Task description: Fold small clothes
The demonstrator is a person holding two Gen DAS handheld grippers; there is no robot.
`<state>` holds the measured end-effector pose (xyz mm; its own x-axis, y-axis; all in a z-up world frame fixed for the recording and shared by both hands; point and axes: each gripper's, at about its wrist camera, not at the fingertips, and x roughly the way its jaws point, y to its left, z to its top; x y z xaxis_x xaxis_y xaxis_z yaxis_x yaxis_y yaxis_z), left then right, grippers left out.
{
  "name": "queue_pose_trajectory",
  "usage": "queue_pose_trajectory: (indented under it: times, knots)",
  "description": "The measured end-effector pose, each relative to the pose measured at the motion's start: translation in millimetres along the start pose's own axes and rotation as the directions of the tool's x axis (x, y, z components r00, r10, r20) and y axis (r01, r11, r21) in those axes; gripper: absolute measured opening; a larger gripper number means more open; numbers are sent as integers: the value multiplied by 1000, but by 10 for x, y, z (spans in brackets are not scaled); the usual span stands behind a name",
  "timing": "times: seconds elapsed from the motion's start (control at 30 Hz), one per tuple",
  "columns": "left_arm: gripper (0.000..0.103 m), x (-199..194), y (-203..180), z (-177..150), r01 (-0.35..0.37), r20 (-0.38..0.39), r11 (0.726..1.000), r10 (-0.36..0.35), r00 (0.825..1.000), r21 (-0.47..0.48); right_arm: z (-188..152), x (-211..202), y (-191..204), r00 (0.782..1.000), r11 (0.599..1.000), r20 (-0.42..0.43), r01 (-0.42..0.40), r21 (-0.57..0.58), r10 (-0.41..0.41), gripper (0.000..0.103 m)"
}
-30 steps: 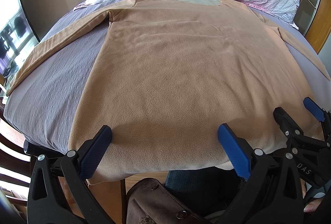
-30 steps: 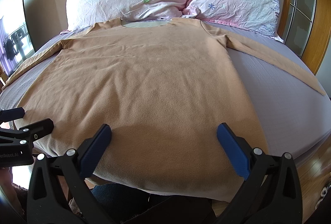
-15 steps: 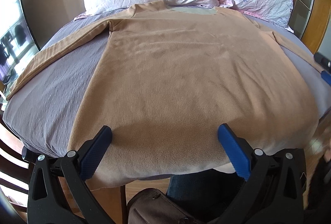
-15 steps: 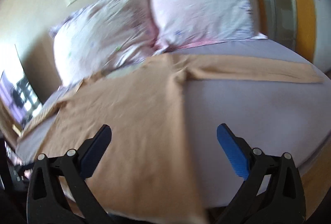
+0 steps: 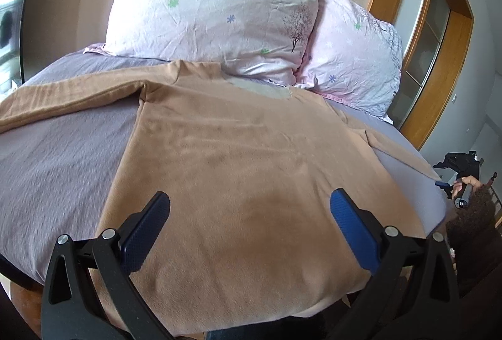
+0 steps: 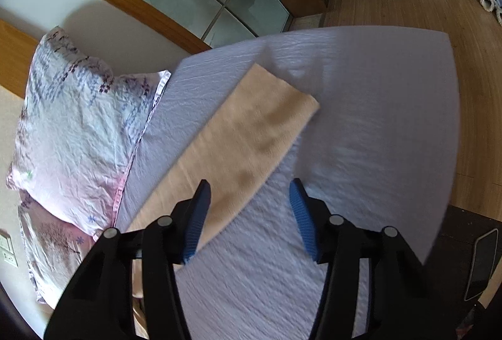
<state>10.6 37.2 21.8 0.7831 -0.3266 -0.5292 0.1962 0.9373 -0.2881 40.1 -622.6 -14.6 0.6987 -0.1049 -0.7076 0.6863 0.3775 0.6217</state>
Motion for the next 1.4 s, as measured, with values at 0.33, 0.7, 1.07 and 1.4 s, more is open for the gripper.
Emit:
queue_pose_trajectory:
  times: [0.33,0.7,1.07,1.4]
  knots:
    - [102,-99,441,117,153,94,976,-140,986,-153,150,130,541,997,994,76,-18,-105,26,4]
    - [102,-317,1200,366,96,163,908,-31,986,-408,-2680,-29,3558,782,422,-499,-622,-659,374,3]
    - [102,-532,2372,475,-63,92,754,162,983,-654,-3907,454,3645,701,313,-705,-698,-645,111,70]
    - [87,-531,3025,385,-129,-5,530,229,973,-838,-3335,242,3150,703,376,-684,-698,-610,196,78]
